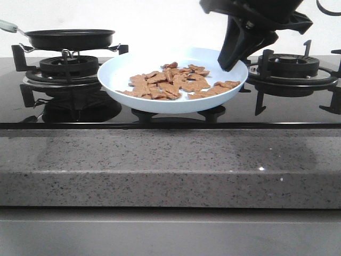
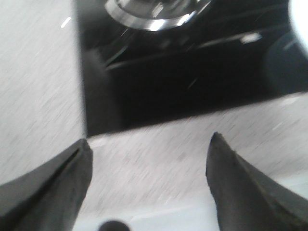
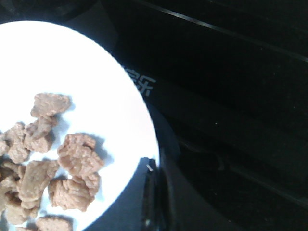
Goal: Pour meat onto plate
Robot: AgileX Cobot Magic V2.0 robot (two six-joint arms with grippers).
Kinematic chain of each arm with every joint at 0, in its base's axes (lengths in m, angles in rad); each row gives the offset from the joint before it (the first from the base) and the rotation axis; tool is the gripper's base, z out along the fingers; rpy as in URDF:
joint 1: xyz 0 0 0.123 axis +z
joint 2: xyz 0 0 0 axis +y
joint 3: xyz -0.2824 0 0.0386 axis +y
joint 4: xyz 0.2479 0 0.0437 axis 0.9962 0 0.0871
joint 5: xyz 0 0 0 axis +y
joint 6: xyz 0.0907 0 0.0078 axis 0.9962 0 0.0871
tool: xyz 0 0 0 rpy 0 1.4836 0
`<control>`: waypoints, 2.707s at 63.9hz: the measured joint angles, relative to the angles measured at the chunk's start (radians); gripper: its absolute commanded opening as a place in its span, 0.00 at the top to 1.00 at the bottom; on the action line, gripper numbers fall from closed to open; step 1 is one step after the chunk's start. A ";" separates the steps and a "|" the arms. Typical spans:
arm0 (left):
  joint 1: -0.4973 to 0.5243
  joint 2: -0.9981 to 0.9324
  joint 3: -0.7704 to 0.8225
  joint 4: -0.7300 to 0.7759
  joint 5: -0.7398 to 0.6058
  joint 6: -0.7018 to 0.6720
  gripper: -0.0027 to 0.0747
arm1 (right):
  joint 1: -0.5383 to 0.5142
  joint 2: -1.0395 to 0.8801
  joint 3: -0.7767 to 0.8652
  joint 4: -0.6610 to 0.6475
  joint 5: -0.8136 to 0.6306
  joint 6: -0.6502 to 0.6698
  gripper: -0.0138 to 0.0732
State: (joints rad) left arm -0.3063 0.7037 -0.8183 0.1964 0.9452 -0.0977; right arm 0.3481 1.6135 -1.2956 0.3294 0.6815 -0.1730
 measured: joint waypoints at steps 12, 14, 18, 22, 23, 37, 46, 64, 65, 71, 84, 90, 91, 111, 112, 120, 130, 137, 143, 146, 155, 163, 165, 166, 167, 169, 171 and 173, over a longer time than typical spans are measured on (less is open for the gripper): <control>0.000 -0.088 0.036 0.016 0.009 -0.023 0.33 | 0.000 0.000 0.000 0.000 0.000 0.000 0.92; 0.000 -0.100 0.036 0.011 0.009 -0.026 0.33 | 0.000 0.000 0.000 0.000 0.000 0.000 0.92; 0.000 -0.110 0.036 -0.002 0.009 -0.026 0.33 | 0.000 0.000 0.000 0.000 0.000 0.000 0.92; 0.000 -0.118 0.036 -0.017 0.009 -0.026 0.33 | 0.000 0.000 0.000 0.000 0.000 0.000 0.92; 0.000 -0.118 0.036 -0.020 0.009 -0.026 0.33 | 0.000 0.000 0.000 0.000 0.000 0.000 0.92; 0.000 -0.118 0.036 -0.039 0.005 -0.027 0.33 | -0.014 0.004 -0.046 -0.002 0.059 0.000 0.92; 0.000 -0.118 0.036 -0.041 -0.007 -0.027 0.33 | -0.074 0.009 -0.140 0.004 0.119 0.000 0.92; 0.000 -0.118 0.036 -0.041 -0.052 -0.027 0.33 | -0.153 0.138 -0.379 0.031 0.202 0.002 0.92; 0.000 -0.118 0.036 -0.041 -0.052 -0.027 0.33 | -0.153 0.150 -0.398 0.033 0.206 0.002 0.92; 0.000 -0.118 0.036 -0.041 -0.058 -0.027 0.33 | -0.153 0.232 -0.476 0.035 0.230 0.002 0.92; 0.000 -0.118 0.036 -0.048 -0.058 -0.027 0.33 | -0.153 0.412 -0.644 0.036 0.243 0.002 0.92; -0.001 -0.118 0.036 -0.058 -0.058 -0.027 0.33 | -0.153 0.474 -0.695 0.036 0.243 0.002 0.92; -0.001 -0.118 0.036 -0.060 -0.058 -0.027 0.33 | -0.153 0.483 -0.701 0.036 0.243 0.002 0.92; -0.001 -0.118 0.036 -0.076 -0.058 -0.027 0.33 | -0.153 0.565 -0.759 0.039 0.247 0.006 0.47; -0.001 -0.118 0.036 -0.076 -0.058 -0.027 0.33 | -0.153 0.565 -0.761 0.039 0.247 0.006 0.44; -0.001 -0.118 0.036 -0.076 -0.058 -0.027 0.33 | -0.157 0.565 -0.761 0.039 0.247 0.006 0.34; -0.001 -0.118 0.036 -0.076 -0.058 -0.027 0.33 | -0.163 0.535 -0.761 0.039 0.280 0.006 0.34; -0.001 -0.118 0.036 -0.076 -0.060 -0.027 0.33 | -0.163 0.477 -0.761 0.039 0.310 0.006 0.34; -0.001 -0.118 0.036 -0.076 -0.066 -0.027 0.33 | -0.161 0.402 -0.741 0.039 0.326 0.006 0.34; -0.001 -0.118 0.036 -0.076 -0.068 -0.027 0.33 | -0.161 0.353 -0.712 0.039 0.329 0.004 0.34; -0.001 -0.118 0.036 -0.076 -0.088 -0.027 0.33 | -0.137 0.186 -0.550 0.010 0.311 0.002 0.34; -0.001 -0.118 0.036 -0.076 -0.094 -0.027 0.33 | -0.124 -0.004 -0.326 -0.022 0.256 0.001 0.34; -0.001 -0.118 0.038 -0.076 -0.098 -0.027 0.33 | -0.124 -0.046 -0.279 -0.030 0.243 0.000 0.34; -0.001 -0.118 0.038 -0.076 -0.099 -0.027 0.33 | -0.124 -0.079 -0.243 -0.036 0.237 0.000 0.34; -0.001 -0.118 0.041 -0.076 -0.101 -0.027 0.33 | -0.124 -0.101 -0.219 -0.040 0.230 0.000 0.34; -0.001 -0.118 0.045 -0.076 -0.105 -0.027 0.33 | -0.124 -0.157 -0.160 -0.054 0.216 0.000 0.34; -0.001 -0.118 0.050 -0.076 -0.109 -0.027 0.33 | -0.124 -0.202 -0.113 -0.063 0.204 0.000 0.34; -0.001 -0.118 0.053 -0.076 -0.111 -0.027 0.33 | -0.124 -0.260 -0.055 -0.066 0.193 -0.002 0.34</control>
State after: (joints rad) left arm -0.3069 0.5852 -0.7654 0.1206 0.8342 -0.1247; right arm 0.2241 1.3538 -1.3505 0.2630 0.8743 -0.1747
